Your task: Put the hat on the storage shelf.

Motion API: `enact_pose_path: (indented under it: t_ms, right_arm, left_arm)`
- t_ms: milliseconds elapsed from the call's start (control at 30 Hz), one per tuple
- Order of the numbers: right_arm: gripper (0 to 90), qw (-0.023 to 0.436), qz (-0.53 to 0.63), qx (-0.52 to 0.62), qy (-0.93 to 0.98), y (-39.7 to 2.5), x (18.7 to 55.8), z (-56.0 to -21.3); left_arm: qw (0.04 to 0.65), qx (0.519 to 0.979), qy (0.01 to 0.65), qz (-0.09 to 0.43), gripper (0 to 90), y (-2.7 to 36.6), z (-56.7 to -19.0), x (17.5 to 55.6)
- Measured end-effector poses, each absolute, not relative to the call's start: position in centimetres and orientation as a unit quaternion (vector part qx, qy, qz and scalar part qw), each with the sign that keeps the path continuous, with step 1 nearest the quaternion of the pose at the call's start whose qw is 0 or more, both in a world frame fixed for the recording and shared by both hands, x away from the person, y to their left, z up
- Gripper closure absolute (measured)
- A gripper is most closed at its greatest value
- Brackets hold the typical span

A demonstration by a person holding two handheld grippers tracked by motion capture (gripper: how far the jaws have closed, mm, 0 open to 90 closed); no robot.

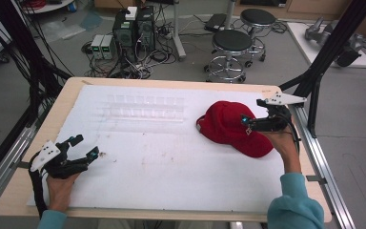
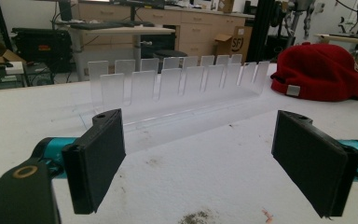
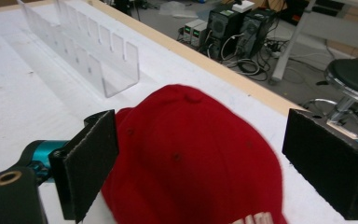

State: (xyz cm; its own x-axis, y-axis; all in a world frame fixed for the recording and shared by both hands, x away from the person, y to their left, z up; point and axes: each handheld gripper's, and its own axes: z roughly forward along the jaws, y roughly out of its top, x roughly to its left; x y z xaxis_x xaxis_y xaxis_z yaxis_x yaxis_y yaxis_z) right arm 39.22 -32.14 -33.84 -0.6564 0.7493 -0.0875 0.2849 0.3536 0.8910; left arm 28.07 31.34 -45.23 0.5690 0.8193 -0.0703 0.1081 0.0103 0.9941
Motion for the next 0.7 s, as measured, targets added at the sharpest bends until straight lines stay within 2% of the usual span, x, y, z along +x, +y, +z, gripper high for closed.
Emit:
enact_pose_path:
  t_ms: [267,467,700]
  right_arm:
    - [9.6,0.237,0.432,0.341,0.801,-32.4,40.9,-34.8]
    - [9.6,0.23,0.414,0.335,0.814,-32.8,41.9,-34.2]
    - [9.6,0.207,0.382,0.344,0.832,-32.3,43.0,-35.9]
  left_arm:
    - [0.612,0.64,0.361,0.291,17.4,31.3,-45.2,28.1]
    - [0.612,0.64,0.362,0.29,17.4,31.3,-45.2,28.1]
    - [0.612,0.641,0.361,0.291,17.4,31.4,-45.2,28.1]
